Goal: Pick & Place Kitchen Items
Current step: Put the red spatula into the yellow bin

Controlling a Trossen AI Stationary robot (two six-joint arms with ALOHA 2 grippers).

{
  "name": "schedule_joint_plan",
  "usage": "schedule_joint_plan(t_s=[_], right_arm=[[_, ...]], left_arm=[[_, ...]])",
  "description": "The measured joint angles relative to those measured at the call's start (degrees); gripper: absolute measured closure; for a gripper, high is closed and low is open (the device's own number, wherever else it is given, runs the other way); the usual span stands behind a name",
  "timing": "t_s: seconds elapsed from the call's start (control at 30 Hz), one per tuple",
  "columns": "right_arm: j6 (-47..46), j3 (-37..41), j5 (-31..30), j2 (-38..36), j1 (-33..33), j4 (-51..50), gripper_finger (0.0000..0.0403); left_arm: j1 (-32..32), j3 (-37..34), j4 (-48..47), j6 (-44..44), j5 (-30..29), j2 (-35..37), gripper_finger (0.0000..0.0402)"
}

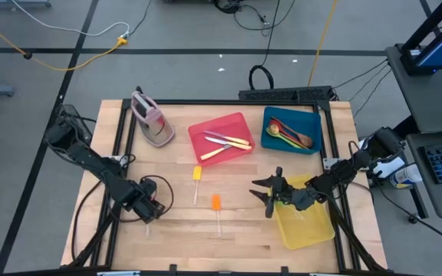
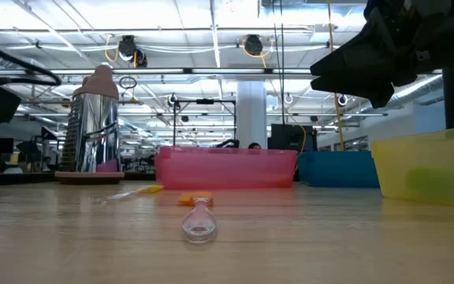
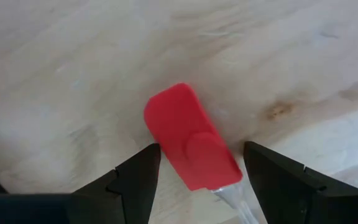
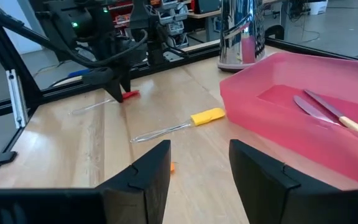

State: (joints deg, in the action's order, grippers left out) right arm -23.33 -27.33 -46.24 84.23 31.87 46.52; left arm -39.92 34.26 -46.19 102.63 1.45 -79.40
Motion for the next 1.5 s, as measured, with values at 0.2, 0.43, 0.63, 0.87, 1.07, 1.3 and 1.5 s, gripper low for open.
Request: schedule_joint_plan(t_s=[0.2, 0.43, 0.63, 0.87, 1.07, 1.3, 1.5], right_arm=[[0.00, 0.00, 0.04, 0.00, -0.03, -0.02, 0.0247], [0.00, 0.00, 0.04, 0.00, -0.03, -0.04, 0.0247], [0.00, 0.00, 0.03, 0.00, -0.03, -0.02, 0.0247], [0.00, 0.00, 0.02, 0.00, -0.04, -0.02, 0.0247], [-0.17, 0.01, 0.03, 0.02, -1.12, 0.46, 0.0247], [-1.97, 0.02, 0.02, 0.02, -2.04, 0.27, 0.0247], [-4.64, 0.02, 0.07, 0.02, -3.08, 0.40, 0.0247]], left_arm=[[0.00, -0.04, -0.18, -0.55, 0.14, -0.04, 0.0182], [0.00, -0.09, -0.19, -0.04, 0.07, -0.09, 0.0283], [-0.07, -0.14, 2.62, -1.55, -2.03, -0.09, 0.0322], [-0.11, 1.13, 3.96, -3.56, -4.86, -0.21, 0.0315], [0.17, 4.32, 10.22, -9.94, -16.09, -0.24, 0.0315], [1.71, 6.84, 24.08, -24.73, -28.36, -0.15, 0.0314], [5.66, 6.80, 47.29, -49.45, -34.12, -0.14, 0.0314]])
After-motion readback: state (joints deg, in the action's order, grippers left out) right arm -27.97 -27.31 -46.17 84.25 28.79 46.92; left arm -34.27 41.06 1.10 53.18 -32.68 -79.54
